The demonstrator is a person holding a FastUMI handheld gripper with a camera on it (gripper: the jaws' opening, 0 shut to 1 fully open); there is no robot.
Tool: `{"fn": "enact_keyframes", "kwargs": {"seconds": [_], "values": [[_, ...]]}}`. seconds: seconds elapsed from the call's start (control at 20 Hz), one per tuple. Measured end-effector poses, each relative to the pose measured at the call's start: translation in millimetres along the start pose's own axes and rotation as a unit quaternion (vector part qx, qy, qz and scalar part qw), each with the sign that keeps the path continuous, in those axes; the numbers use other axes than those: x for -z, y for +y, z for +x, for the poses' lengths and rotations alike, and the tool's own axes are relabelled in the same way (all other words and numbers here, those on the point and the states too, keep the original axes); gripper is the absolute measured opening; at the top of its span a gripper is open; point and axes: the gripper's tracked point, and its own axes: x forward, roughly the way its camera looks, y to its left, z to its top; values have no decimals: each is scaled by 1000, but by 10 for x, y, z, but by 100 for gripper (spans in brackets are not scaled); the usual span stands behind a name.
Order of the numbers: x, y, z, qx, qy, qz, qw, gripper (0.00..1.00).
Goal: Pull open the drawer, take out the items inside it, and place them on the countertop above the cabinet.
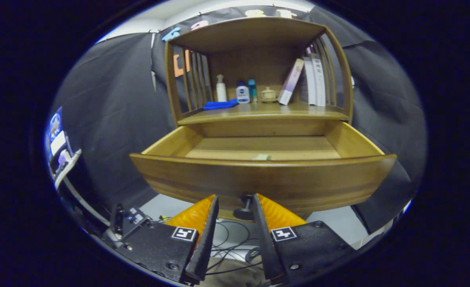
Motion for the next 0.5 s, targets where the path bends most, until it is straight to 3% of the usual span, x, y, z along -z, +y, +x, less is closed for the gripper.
{"fn": "enact_keyframes", "kwargs": {"seconds": [0.15,0.3,0.5], "values": [[-348,57,-71,-13,-15,-8,1000,61],[-567,-61,34,8,-10,-16,1000,63],[-670,-180,246,23,47,5,999,63]]}}
